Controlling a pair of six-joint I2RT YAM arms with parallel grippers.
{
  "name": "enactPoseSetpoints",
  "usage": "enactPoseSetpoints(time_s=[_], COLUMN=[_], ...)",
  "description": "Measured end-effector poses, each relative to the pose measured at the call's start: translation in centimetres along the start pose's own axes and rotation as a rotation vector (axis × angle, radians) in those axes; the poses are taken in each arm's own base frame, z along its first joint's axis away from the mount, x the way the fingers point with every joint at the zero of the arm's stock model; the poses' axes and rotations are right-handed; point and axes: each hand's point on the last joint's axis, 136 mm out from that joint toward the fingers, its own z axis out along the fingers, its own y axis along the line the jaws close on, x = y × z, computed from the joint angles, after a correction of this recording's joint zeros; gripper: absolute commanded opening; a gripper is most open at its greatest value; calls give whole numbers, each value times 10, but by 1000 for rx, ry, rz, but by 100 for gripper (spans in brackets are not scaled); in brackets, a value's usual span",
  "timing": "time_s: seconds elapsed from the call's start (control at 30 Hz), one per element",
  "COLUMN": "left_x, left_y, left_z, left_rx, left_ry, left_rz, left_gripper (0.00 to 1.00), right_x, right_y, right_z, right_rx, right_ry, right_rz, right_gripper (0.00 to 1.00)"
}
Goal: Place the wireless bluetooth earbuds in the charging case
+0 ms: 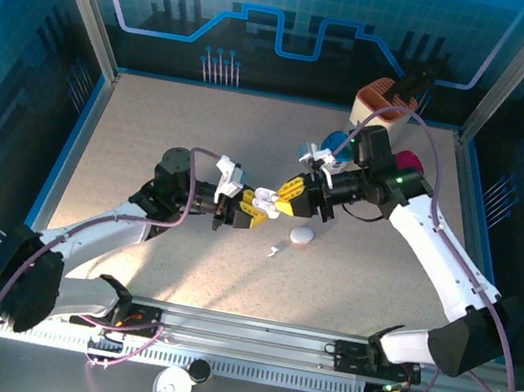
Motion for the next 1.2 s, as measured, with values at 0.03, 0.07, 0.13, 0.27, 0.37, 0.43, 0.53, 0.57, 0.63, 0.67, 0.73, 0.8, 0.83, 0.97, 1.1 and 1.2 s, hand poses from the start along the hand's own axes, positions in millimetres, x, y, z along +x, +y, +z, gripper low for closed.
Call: enactPoseSetpoints(time_s=[0.03, 0.07, 0.13, 0.27, 0.37, 0.43, 0.53, 0.57, 0.63, 0.67, 0.73, 0.8, 0.83, 0.97, 1.1, 1.2], left_x=[-1, 0, 0, -2, -1, -1, 1, 1, 3, 4, 4, 5, 5, 7, 8, 9], left_y=[0, -1, -1, -2, -3, -4, -4, -5, -6, -6, -6, -6, -6, -6, -5, -5], left_z=[0, 0, 0, 0, -1, -1, -1, -1, -1, -1, -1, -1, -1, -2, -2, -2], left_rx=[3, 6, 7, 7, 10, 14, 18, 21, 28, 30, 32, 32, 31, 30, 28, 26], left_ry=[0, 1, 1, 0, 3, 6, 10, 12, 18, 21, 23, 24, 25, 32, 34, 36], left_rz=[1, -1, -1, 2, -3, -8, -17, -21, -32, -38, -42, -46, -48, -65, -74, -78], left_gripper=[19, 20, 20, 20, 20, 20, 20, 20, 20, 20, 20, 20, 20, 20, 20, 20], right_x=[1, 2, 3, 6, 7, 8, 10, 11, 14, 15, 16, 17, 18, 21, 23, 25], right_y=[0, 0, 1, 2, 2, 2, 2, 2, 1, 0, 0, -1, -2, -3, -5, -7], right_z=[0, 1, 1, 1, 1, 1, 2, 2, 3, 4, 5, 6, 6, 8, 9, 10], right_rx=[-3, -6, -8, -15, -20, -24, -27, -25, -19, -16, -8, 3, 6, 27, 46, 58], right_ry=[4, 9, 17, 35, 45, 51, 63, 71, 86, 94, 106, 118, 124, 156, 178, 192], right_rz=[1, 3, 1, 1, -1, -1, -3, -5, -8, -10, -16, -28, -34, -54, -70, -75], right_gripper=[14, 14, 14, 14, 14, 14, 14, 14, 14, 14, 14, 14, 14, 17, 22, 23])
